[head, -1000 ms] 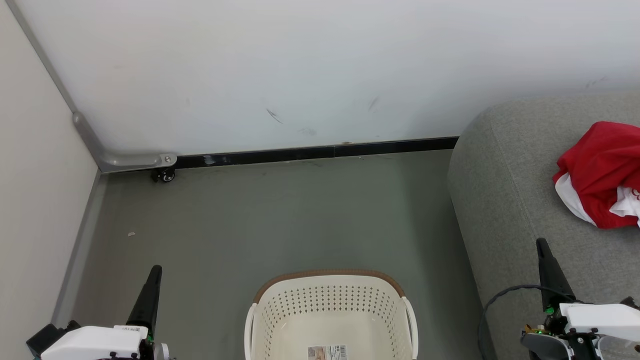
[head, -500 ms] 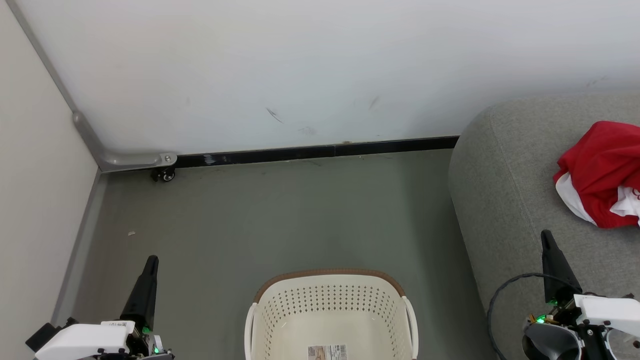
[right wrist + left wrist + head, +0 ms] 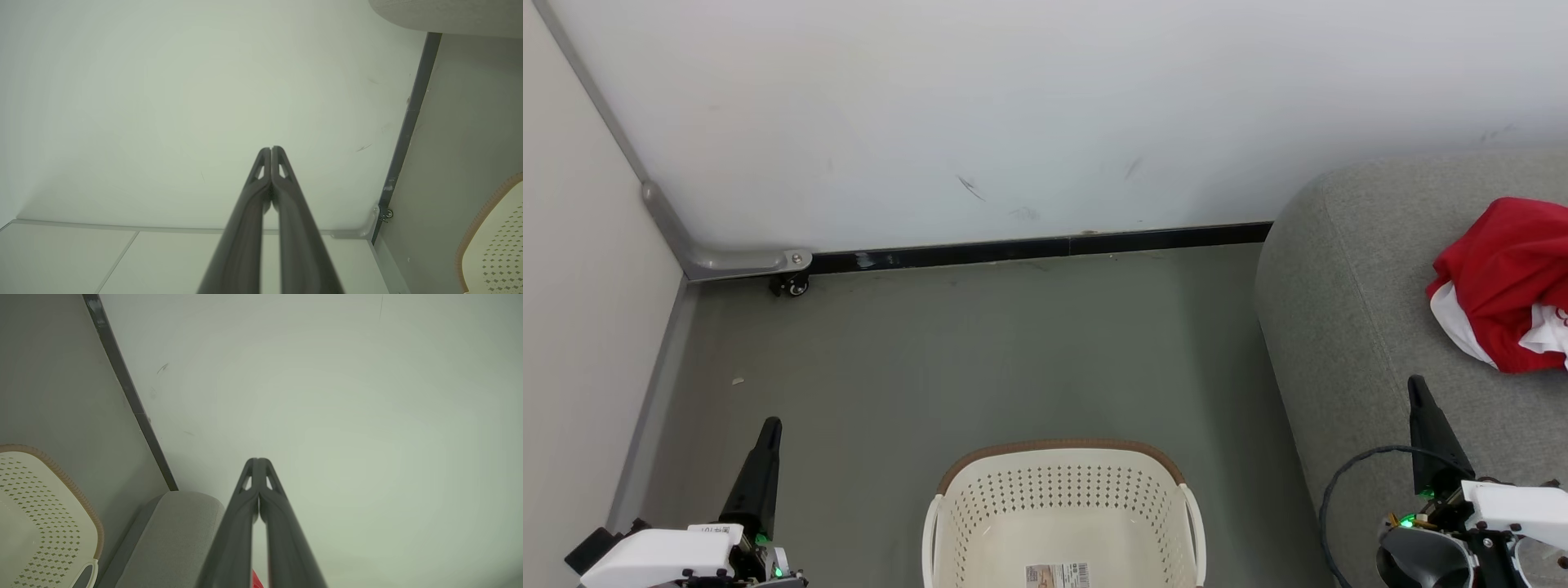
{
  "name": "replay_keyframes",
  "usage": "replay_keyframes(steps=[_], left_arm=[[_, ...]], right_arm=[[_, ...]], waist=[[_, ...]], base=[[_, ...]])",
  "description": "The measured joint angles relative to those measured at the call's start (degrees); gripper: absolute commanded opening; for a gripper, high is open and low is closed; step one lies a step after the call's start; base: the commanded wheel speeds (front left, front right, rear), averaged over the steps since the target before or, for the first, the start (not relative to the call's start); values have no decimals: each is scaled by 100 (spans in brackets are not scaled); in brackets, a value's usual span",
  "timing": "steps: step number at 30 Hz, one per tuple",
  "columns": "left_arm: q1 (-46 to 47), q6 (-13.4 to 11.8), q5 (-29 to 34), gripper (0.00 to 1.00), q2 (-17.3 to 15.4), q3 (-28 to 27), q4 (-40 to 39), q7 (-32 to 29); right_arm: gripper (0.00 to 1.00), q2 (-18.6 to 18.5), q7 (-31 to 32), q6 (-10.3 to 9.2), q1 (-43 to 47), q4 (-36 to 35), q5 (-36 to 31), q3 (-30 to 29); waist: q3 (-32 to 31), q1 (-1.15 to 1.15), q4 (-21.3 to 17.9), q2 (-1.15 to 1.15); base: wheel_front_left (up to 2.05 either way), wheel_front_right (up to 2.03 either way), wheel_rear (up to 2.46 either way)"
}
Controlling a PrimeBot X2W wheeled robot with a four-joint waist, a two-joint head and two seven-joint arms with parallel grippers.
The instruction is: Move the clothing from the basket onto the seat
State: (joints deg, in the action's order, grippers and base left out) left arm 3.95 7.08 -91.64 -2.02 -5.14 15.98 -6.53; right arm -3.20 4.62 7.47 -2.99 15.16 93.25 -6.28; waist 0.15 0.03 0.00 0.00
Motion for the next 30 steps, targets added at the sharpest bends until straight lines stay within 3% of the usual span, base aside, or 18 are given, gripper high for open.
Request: replay_keyframes(steps=[30], left_arm=[[0,0,0,0,1,3,-3,0]], right_arm=[[0,-1,1,0,-71,9,0,-16]], waist=[[1,-1,0,0]], base=[[0,0,0]])
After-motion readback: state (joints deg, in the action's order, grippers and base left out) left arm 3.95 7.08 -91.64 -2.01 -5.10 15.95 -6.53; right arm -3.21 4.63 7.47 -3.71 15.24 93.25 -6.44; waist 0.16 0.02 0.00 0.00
